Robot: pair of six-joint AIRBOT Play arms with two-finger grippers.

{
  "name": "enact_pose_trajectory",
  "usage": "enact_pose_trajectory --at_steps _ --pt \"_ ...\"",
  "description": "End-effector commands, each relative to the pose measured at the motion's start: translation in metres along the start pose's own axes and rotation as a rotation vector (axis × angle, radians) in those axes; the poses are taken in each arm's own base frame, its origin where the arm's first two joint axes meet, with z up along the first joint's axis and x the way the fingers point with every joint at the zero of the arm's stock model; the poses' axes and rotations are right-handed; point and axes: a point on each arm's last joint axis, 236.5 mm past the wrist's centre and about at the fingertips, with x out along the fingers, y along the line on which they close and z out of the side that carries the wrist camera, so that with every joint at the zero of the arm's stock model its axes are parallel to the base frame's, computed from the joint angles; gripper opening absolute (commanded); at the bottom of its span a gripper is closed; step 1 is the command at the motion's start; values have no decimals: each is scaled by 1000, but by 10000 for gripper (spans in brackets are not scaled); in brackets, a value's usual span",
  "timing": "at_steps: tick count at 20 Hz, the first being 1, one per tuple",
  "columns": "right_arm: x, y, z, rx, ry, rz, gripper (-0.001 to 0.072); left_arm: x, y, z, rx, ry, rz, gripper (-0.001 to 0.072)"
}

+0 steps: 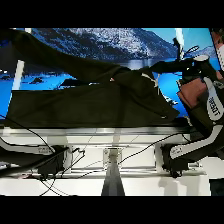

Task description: Fold the clothes and pants, and hang the long-sleeved shirts on hangers.

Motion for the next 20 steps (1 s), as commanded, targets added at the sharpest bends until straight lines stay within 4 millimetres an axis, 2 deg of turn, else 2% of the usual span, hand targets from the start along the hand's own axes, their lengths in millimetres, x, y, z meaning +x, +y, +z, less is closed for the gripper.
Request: enact_pose_trajectory --at_steps 1,4,6,8,11,14,20 --pt "-55 -4 30 -58 -99 -132 30 -24 -8 -2 -4 -6 13 20" --pt "-119 -26 37 -39 -174 -302 30 -66 -4 9 3 -92 77 19" --pt "-149 -28 36 -30 -210 -337 30 -95 5 14 -7 -147 122 20" --pt "-166 -30 36 -20 -235 -360 30 -113 13 13 -36 -170 146 20" --pt "-175 -42 29 9 -222 -403 30 -128 27 6 -56 -166 196 19" --pt "-181 -55 19 31 -192 -454 30 -150 58 -7 -90 -144 341 19" --pt "-189 -64 32 51 -259 -495 30 -191 122 -51 -234 -26 690 19"
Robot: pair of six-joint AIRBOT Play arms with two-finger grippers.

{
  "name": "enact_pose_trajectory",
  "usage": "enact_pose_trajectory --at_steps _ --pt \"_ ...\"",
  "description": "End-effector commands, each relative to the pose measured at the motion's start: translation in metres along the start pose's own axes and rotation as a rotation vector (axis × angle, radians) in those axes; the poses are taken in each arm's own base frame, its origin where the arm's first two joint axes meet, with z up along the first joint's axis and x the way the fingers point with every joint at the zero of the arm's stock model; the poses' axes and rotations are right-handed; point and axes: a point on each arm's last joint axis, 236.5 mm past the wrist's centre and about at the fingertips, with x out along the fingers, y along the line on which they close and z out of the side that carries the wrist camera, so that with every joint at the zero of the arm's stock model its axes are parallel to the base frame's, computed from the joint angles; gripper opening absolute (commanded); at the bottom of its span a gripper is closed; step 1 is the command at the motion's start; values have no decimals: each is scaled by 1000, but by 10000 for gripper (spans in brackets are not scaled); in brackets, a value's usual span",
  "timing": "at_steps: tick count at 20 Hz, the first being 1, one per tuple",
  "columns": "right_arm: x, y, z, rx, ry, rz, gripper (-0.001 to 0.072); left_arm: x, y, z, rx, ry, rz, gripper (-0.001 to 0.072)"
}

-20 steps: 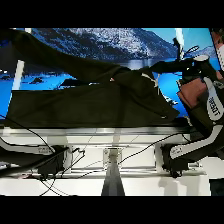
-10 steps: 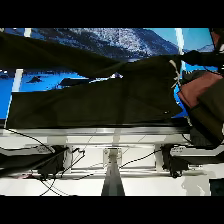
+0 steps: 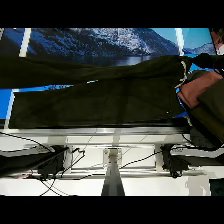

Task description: Fold the clothes and pants, and hang the long-sleeved shirts on hangers.

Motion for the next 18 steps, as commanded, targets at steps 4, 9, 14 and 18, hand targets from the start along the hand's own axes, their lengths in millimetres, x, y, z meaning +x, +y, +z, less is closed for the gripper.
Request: enact_pose_trajectory --at_steps 4,9,14,18 --pt "-2 -9 31 47 -131 -36 30 -13 70 -19 -88 64 296 19" --pt "23 -13 29 38 -135 -89 31 31 70 -28 -109 156 235 20" --pt "50 -25 40 48 -188 -152 31 102 86 -29 -112 214 201 20" --pt "62 -39 70 28 -318 -255 32 151 100 7 -150 60 166 20"
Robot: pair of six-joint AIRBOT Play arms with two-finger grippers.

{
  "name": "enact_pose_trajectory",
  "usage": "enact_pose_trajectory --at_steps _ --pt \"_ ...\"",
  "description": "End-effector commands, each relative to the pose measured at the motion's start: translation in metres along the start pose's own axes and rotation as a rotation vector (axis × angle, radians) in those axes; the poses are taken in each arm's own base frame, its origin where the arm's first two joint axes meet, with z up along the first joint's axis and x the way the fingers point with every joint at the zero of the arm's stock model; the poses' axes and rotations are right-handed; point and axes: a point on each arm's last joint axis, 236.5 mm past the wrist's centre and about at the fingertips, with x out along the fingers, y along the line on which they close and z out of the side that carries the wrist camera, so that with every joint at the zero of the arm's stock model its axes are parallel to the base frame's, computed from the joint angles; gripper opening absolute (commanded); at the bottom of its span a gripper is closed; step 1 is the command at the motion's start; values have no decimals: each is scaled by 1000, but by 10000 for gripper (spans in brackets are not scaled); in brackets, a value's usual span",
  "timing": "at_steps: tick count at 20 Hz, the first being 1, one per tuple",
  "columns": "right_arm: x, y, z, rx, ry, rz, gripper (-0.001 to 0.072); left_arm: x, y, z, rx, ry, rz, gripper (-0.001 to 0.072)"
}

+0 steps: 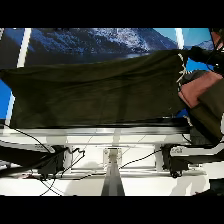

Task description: Fold the clothes and pants, and hang the long-sleeved shirts on hangers.

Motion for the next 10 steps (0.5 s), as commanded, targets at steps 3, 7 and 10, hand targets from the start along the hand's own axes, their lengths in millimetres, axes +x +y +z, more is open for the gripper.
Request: enact_pose_trajectory --at_steps 3,7,10 --pt "28 -14 38 -11 -203 -151 32 62 -19 60 -91 -200 -131 21" --pt "57 -14 27 -13 -213 -181 32 109 -31 66 -138 -209 -186 21" --pt "70 -17 17 -11 -197 -188 32 123 -42 75 -171 -244 -224 22"
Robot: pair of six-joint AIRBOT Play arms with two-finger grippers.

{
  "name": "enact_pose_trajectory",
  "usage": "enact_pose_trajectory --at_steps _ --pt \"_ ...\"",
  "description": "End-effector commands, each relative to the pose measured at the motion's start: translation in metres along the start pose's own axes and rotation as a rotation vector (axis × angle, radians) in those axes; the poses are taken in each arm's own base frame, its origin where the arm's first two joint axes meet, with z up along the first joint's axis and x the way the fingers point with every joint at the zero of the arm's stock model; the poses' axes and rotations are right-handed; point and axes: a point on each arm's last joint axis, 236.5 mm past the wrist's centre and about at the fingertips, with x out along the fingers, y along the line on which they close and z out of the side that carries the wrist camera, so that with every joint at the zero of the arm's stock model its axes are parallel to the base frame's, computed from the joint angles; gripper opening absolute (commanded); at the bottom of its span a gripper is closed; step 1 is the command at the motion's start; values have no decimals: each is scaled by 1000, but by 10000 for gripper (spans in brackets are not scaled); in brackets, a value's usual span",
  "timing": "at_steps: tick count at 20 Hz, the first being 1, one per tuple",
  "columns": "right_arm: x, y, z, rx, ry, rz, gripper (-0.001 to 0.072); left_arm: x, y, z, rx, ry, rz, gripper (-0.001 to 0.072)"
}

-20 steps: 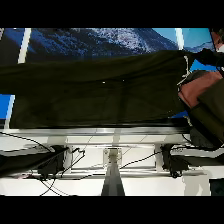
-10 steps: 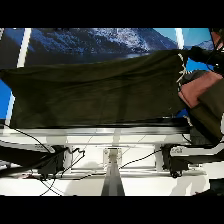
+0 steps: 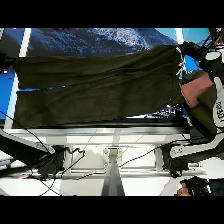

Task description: Fold the clothes and pants, and hang the long-sleeved shirts on hangers.

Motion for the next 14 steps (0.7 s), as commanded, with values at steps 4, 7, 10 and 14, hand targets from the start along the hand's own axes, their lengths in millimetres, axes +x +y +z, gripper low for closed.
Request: enact_pose_trajectory --at_steps 4,7,10,14 --pt "12 -5 -3 -3 -28 -37 342 24 -14 19 -51 -103 -65 51" --pt "11 -3 -3 -3 -22 -29 567 23 -21 18 -62 -98 -95 702" --pt "-1 5 9 -21 -38 -14 567 9 -31 16 -45 -77 -123 701" --pt "-46 17 42 -95 -52 26 557 -52 -58 19 66 -66 -161 634"
